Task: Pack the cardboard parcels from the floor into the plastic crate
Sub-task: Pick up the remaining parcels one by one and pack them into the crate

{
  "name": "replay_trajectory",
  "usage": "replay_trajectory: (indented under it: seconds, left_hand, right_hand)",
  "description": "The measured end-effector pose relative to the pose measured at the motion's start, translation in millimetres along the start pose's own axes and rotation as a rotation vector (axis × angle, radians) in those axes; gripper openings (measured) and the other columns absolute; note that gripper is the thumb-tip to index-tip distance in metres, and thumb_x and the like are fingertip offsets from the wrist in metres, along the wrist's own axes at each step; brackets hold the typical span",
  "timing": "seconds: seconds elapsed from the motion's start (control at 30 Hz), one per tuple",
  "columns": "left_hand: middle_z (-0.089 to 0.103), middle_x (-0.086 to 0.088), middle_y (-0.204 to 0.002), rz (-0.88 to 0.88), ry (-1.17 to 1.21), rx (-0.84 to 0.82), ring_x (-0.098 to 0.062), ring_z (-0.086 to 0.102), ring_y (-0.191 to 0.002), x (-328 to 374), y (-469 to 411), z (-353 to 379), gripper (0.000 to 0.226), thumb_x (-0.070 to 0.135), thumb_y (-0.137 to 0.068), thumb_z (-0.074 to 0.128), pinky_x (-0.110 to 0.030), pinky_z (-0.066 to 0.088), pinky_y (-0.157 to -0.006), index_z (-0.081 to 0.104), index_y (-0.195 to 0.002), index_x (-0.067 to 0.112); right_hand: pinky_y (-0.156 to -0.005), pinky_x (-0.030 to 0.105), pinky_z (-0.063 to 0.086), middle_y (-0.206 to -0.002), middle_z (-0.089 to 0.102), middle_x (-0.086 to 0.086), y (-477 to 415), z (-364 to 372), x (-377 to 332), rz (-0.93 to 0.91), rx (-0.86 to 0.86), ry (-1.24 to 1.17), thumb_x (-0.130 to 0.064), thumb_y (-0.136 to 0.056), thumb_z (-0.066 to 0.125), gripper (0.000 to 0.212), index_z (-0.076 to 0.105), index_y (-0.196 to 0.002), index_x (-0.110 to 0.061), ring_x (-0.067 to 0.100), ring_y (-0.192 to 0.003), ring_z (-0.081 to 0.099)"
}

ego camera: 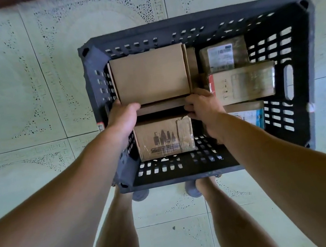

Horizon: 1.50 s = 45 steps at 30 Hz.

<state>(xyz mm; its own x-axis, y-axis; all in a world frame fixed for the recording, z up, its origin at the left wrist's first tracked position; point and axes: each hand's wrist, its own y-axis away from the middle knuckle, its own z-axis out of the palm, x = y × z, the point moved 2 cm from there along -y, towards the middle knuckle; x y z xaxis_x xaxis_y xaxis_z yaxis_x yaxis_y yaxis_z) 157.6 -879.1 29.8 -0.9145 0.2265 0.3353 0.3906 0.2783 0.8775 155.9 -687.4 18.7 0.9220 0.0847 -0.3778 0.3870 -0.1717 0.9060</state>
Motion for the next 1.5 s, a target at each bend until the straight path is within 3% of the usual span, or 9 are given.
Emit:
replay_trajectory:
  seconds: [0.13,0.33,0.47,0.6,0.73,0.9,1.03,1.2,1.5]
  left_hand:
    - [0.052,0.002,-0.137,0.034,0.019,0.027,-0.021,0.05,-0.123,9,38,1,0.048,0.026,-0.095,0.052,-0.032,0.035,-0.09,0.043,-0.141,0.02]
    - [0.06,-0.003,-0.122,0.182,0.17,0.054,-0.018,0.057,-0.11,38,134,-2,0.016,0.025,-0.1,0.047,-0.045,0.046,-0.102,0.061,-0.108,0.021]
    - [0.057,-0.001,-0.136,0.268,0.228,0.037,-0.017,0.058,-0.114,66,210,-14,0.035,0.026,-0.1,0.048,-0.038,0.046,-0.103,0.055,-0.133,0.018]
    - [0.066,0.002,-0.119,0.359,0.212,0.002,-0.019,0.061,-0.112,95,290,-31,0.026,0.024,-0.099,0.05,-0.045,0.043,-0.106,0.062,-0.122,0.025]
    - [0.064,0.0,-0.126,0.446,0.178,-0.121,-0.016,0.06,-0.114,124,379,-39,0.029,0.022,-0.098,0.051,-0.043,0.044,-0.106,0.062,-0.124,0.024]
    - [0.069,0.006,-0.115,0.571,0.142,-0.292,-0.01,0.064,-0.107,137,481,-21,0.022,0.02,-0.097,0.053,-0.034,0.048,-0.098,0.064,-0.116,0.026]
    - [0.068,0.005,-0.114,0.652,0.036,-0.416,-0.011,0.063,-0.106,140,540,14,0.02,0.02,-0.098,0.053,-0.029,0.051,-0.09,0.065,-0.113,0.025]
    - [0.066,0.001,-0.118,0.742,-0.097,-0.496,-0.012,0.061,-0.11,145,598,80,0.022,0.018,-0.1,0.048,-0.03,0.048,-0.095,0.063,-0.115,0.022]
    - [0.064,-0.003,-0.121,0.734,-0.214,-0.567,-0.015,0.06,-0.111,144,676,295,0.03,0.02,-0.1,0.047,-0.031,0.05,-0.093,0.059,-0.128,0.018]
  right_hand:
    - [-0.092,0.044,0.051,-0.083,0.059,-0.002,26,-14,-12,-0.011,-0.052,-0.021,-0.01,-0.089,0.055,0.036,0.056,-0.124,0.0,0.02,-0.087,0.059]
    - [-0.068,0.025,0.05,-0.084,0.06,-0.001,108,-56,-39,-0.073,-0.125,-0.032,-0.012,-0.096,0.053,0.03,0.056,-0.123,0.001,0.01,-0.071,0.057]
    - [-0.078,0.031,0.052,-0.098,0.063,0.006,179,-98,-69,-0.146,-0.095,-0.06,-0.011,-0.096,0.053,0.026,0.061,-0.12,-0.007,0.017,-0.085,0.059]
    - [-0.096,0.046,0.05,-0.104,0.068,0.018,272,-146,-86,-0.188,-0.033,0.018,-0.017,-0.095,0.051,0.018,0.066,-0.097,-0.025,0.03,-0.094,0.064]
    - [-0.077,0.032,0.051,-0.094,0.07,0.008,375,-191,-89,-0.288,0.061,-0.045,-0.016,-0.094,0.052,0.02,0.066,-0.089,-0.029,0.018,-0.084,0.062]
    - [-0.079,0.031,0.05,-0.096,0.065,-0.001,483,-247,-70,-0.37,0.228,-0.198,-0.013,-0.096,0.051,0.023,0.063,-0.115,-0.012,0.017,-0.085,0.062]
    - [-0.086,0.032,0.051,-0.103,0.064,0.0,535,-285,-48,-0.421,0.311,-0.32,-0.016,-0.096,0.052,0.027,0.06,-0.122,-0.016,0.017,-0.092,0.063]
    - [-0.087,0.03,0.051,-0.106,0.064,-0.002,571,-345,-7,-0.461,0.367,-0.472,-0.018,-0.098,0.052,0.028,0.059,-0.125,-0.017,0.015,-0.094,0.063]
    - [-0.078,0.023,0.051,-0.11,0.066,-0.003,563,-545,99,-0.45,0.421,-0.566,-0.021,-0.098,0.053,0.029,0.059,-0.126,-0.016,0.013,-0.096,0.064]
